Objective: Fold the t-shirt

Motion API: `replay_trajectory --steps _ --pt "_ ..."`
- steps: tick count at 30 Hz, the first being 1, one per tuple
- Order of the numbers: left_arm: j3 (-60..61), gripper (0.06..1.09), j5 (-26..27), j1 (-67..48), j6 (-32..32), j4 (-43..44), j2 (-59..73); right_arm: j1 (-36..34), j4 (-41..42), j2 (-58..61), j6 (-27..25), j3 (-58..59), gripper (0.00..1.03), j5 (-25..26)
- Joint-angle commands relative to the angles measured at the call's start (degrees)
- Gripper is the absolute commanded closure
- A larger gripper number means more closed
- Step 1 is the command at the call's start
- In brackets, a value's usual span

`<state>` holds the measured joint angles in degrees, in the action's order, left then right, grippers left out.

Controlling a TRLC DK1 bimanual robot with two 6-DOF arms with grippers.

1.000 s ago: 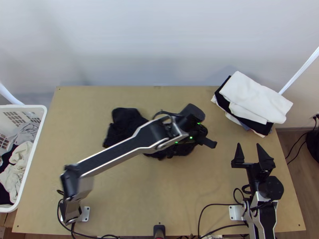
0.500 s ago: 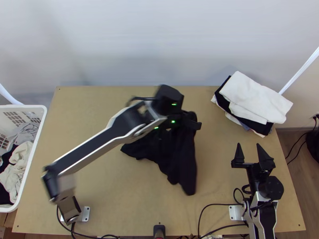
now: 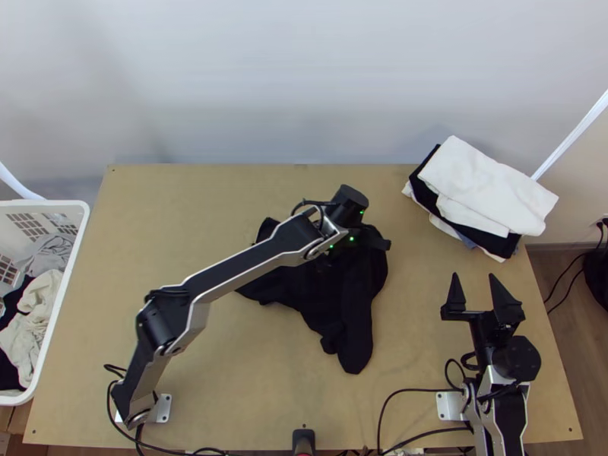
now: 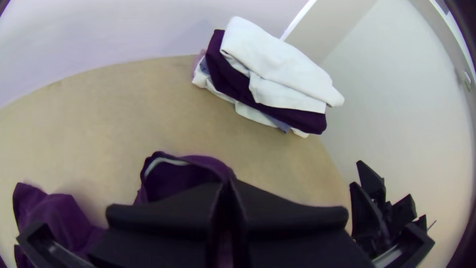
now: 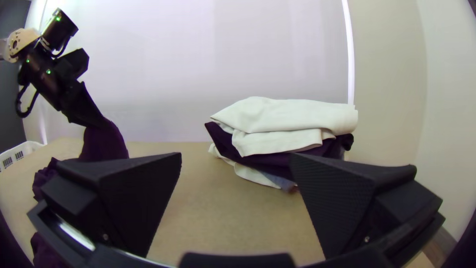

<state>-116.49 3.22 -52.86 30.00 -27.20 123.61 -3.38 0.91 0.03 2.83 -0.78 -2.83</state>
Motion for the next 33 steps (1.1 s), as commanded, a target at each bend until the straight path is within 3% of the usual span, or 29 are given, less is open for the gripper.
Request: replay_trajectory --steps 1,2,9,19,24,29,33 --pt "-2.69 0.33 -0.24 0.04 0.06 0.83 3.48 0.56 -0.91 -0.12 0.60 0.34 0.04 0.28" --pt "-2.78 0.08 -0.24 -0.05 -0.29 1.80 3.48 0.56 -0.91 -0.12 0.60 0.34 0.04 0.37" --pt "-3.57 0.09 0.12 1.09 -4.25 1.27 -2.41 0.56 -0.91 -0.12 0.60 0.34 0.04 0.28" --pt "-1.99 0.10 -1.11 8.65 -10.40 -6.64 -13.66 0.56 -0.91 -0.12 0.60 0.34 0.04 0.28" --pt "7.68 0.10 -5.51 13.66 -15.50 -6.64 -23.24 0.56 -0.91 -0.12 0.60 0.34 0.04 0.28" --pt "21.13 0.10 -5.51 22.19 -17.08 -7.69 -35.11 0.56 -0.91 -0.12 0.60 0.34 0.04 0.37" --pt "28.95 0.10 -3.05 28.60 -18.31 -14.99 -43.81 0.56 -0.91 -0.12 0.60 0.34 0.04 0.37"
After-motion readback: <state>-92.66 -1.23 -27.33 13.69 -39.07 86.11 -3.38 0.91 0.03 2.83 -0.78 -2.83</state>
